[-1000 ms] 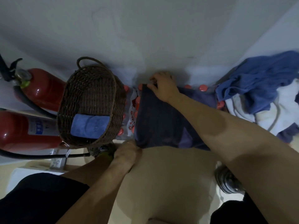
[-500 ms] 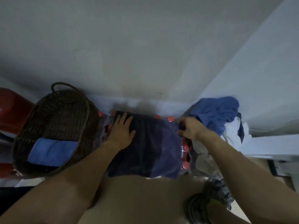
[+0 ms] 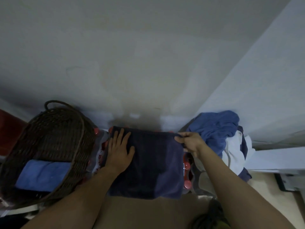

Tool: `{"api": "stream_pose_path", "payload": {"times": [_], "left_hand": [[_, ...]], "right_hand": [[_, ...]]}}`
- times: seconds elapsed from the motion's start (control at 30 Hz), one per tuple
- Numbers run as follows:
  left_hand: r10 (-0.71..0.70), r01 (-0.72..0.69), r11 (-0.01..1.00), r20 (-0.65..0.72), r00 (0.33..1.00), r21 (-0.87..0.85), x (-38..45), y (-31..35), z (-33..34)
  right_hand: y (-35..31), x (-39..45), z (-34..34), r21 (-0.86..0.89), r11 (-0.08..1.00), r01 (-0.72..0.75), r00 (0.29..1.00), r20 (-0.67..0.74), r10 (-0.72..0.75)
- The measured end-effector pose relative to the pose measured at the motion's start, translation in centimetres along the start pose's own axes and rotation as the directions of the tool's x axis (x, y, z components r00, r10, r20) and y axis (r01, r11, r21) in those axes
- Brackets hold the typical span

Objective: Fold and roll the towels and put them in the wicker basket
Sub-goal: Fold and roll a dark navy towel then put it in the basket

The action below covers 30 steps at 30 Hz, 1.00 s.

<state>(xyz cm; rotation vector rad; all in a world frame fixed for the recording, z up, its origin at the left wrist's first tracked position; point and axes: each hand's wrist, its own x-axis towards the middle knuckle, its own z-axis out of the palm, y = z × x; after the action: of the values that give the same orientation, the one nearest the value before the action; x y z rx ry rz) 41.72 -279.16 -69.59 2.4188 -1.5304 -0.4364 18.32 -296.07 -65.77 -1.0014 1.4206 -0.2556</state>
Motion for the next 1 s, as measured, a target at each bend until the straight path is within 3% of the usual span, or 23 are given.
{"api": "stream_pose_path", "payload": {"times": [0.1,0.27,0.6,0.7,0.8,0.87,0.93,1.0], "left_hand": [[-0.006,0.006,1.000,-0.006,1.000,0.001,0.0,-0.4,0.4],[-0.023,0.023,1.000,-0.006,1.000,0.000,0.1,-0.5,0.9],[-0.079,0.079,0.993,0.001,0.997,0.084,0.2,-1.3,1.1],[-0.092,0.087,0.993,0.055,0.994,0.081,0.7,-1.3,1.0],[-0.162,0.152,0.985,0.129,0.978,0.080,1.4,0.0,0.0],[-0.155,0.150,0.985,0.047,0.987,0.083,1.2,2.5,-0.9],[0.027,-0.026,0.999,-0.036,0.999,0.021,0.5,5.6,-0.7],[0.282,-0.281,0.959,0.022,0.959,-0.040,-0.3,8.4,0.5]], "right_hand": [[1.5,0.3,0.4,0.125,0.992,0.032,0.990,-0.143,-0.014],[1.8,0.7,0.4,0.331,0.943,0.045,0.982,-0.187,0.019],[1.8,1.9,1.9,0.402,0.913,0.067,0.913,-0.393,0.106],[1.4,1.5,2.5,0.292,0.949,0.119,0.874,-0.484,0.040],[0.8,-0.2,2.9,0.156,0.972,0.173,0.871,-0.484,-0.078],[1.0,-1.9,2.7,0.007,0.969,0.245,0.837,-0.506,-0.208],[2.2,-4.0,2.6,-0.134,0.943,0.303,0.765,-0.557,-0.325],[3.8,-6.2,3.0,-0.211,0.934,0.287,0.719,-0.597,-0.356]]}}
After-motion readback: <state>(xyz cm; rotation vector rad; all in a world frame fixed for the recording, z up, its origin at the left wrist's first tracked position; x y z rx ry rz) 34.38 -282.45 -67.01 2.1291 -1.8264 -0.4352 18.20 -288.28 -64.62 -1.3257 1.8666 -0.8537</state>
